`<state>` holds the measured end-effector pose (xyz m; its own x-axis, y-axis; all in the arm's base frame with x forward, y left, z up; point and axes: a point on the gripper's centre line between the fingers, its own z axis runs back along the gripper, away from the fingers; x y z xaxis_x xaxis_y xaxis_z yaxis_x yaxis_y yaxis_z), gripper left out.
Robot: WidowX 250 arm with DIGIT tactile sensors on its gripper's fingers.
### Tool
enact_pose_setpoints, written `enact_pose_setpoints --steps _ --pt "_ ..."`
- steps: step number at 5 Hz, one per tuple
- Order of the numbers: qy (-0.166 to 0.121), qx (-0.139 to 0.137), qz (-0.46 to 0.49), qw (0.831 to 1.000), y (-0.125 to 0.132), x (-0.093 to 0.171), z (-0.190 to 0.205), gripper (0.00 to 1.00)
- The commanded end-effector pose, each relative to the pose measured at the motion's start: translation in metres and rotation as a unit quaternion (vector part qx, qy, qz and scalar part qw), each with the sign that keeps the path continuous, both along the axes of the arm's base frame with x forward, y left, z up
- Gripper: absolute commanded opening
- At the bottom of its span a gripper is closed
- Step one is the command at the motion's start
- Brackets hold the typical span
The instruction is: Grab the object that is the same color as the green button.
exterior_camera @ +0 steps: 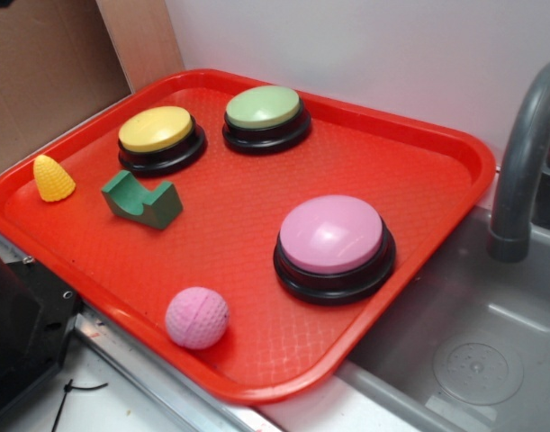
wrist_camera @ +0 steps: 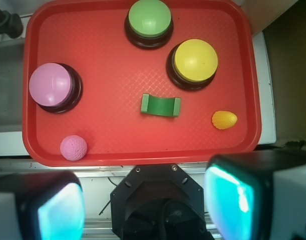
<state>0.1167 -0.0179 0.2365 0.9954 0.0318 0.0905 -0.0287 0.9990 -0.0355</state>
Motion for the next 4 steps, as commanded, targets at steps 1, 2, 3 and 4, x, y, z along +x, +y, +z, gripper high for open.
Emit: enact_pose_setpoints --steps 1,2,3,4 --pt "0.0 0.0 0.0 1.0 0.0 0.0 0.0 1.0" --pt "-0.021 -0.043 0.12 0.992 0.01 0.002 -0.013 1.0" --pt "-0.03 -0.061 0.227 0.971 0.02 0.01 -0.029 1.0" --pt "-0.029 -0.069 0.347 0.935 0.028 0.023 -0.05 1.0"
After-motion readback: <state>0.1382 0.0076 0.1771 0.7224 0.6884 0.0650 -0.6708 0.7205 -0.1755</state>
